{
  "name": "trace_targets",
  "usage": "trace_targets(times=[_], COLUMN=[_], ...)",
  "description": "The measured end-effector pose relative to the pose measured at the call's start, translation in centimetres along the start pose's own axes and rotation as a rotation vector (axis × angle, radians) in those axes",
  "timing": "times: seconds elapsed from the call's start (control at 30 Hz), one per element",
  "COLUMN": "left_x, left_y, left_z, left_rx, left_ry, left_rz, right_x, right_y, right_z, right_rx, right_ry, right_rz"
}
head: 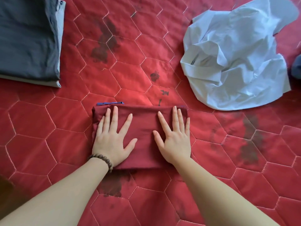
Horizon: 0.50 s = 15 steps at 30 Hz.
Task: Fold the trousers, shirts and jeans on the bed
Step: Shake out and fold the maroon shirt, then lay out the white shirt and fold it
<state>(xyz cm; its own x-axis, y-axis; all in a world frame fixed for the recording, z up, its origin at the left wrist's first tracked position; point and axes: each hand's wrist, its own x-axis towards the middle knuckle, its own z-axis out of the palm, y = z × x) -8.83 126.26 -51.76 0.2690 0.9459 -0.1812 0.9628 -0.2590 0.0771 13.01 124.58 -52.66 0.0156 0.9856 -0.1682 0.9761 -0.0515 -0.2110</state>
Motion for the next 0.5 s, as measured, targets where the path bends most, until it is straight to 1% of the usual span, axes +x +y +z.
trace_targets(times=[0.1,0.2,0.27,0.33,0.4,0.43,0.5], left_x=[0.0,1.0,3.0,5.8,9.0,10.7,13.9], left_y=[0.4,2.6,5.3,8.5,11.4,12.6,14.4], left_z=[-1.1,-2.8,-4.4,-6.2,-7.7,-8.2,-8.6], left_rx=[-0.041,-0.219,-0.335,-0.448,-0.597,-0.685,-0.917], left_ry=[-0.044,-0.016,0.053,0.092,0.088,0.068,-0.001], left_rz=[-0.049,-0.201,-0.266,-0.236,-0.238,-0.274,-0.41], right_x=[0.3,1.4,2.3,3.8,5.9,7.3,10.3], right_y=[-0.1,0.2,1.4,3.6,6.1,7.2,9.2], right_z=[-0.9,-3.0,-5.1,-7.8,-10.5,-11.8,-13.7], right_rx=[0.055,0.133,0.188,0.2,0.188,0.178,0.137], right_ry=[-0.029,-0.005,0.082,0.229,0.327,0.325,0.279], right_rz=[0.0,0.001,-0.002,0.027,0.082,0.111,0.151])
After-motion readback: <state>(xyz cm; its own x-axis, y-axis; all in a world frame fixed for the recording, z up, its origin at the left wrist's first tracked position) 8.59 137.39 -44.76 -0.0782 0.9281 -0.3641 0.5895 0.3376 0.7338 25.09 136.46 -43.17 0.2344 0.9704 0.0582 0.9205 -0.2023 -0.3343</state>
